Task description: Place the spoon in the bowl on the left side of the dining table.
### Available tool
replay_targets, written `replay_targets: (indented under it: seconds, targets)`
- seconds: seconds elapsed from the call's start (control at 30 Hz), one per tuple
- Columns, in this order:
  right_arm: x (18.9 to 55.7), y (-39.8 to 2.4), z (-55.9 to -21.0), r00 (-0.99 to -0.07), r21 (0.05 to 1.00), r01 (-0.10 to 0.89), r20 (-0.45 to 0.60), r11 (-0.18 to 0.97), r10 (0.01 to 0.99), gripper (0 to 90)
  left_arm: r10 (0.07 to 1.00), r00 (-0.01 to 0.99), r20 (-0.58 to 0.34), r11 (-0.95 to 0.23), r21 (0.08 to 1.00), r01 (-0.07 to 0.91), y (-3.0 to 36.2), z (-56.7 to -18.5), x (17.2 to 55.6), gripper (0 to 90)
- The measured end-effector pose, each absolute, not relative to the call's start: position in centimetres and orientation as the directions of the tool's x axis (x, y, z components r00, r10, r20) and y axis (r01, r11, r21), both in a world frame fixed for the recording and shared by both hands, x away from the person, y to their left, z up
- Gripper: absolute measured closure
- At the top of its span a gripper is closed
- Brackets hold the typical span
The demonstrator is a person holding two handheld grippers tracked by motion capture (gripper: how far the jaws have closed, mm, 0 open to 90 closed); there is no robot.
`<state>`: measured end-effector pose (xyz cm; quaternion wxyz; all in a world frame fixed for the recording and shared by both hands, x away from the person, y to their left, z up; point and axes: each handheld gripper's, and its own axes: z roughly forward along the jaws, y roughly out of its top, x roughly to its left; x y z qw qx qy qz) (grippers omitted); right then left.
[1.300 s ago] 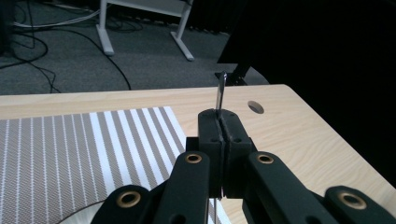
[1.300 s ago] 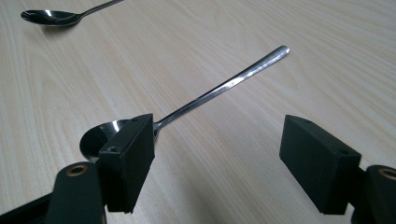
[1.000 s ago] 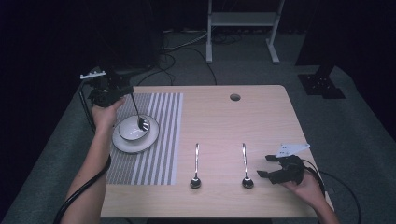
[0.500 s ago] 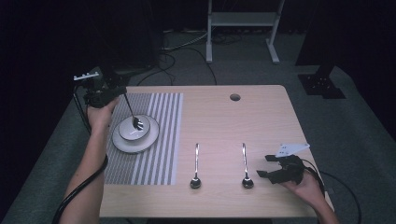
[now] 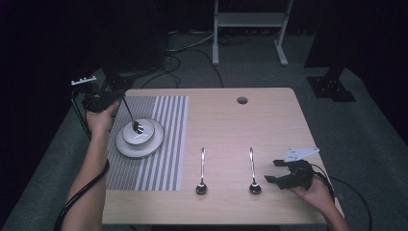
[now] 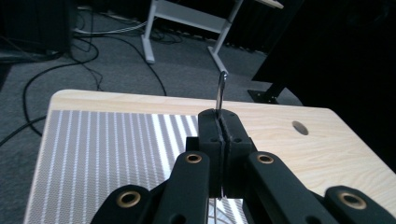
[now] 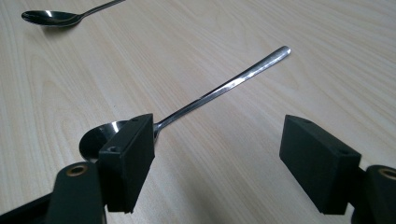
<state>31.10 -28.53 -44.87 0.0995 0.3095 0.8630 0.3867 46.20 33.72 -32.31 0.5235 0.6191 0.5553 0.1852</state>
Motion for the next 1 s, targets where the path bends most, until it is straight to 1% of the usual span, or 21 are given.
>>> replay_targets:
  seconds: [1.0]
  targets:
    - [31.2, -28.3, -44.9, -0.794, 0.728, 0.455, 0.07, 0.513, 0.604, 25.2, 0.9, 0.219, -0.376, 0.228, 0.836, 0.499, 36.7, -35.8, 45.8, 89.1]
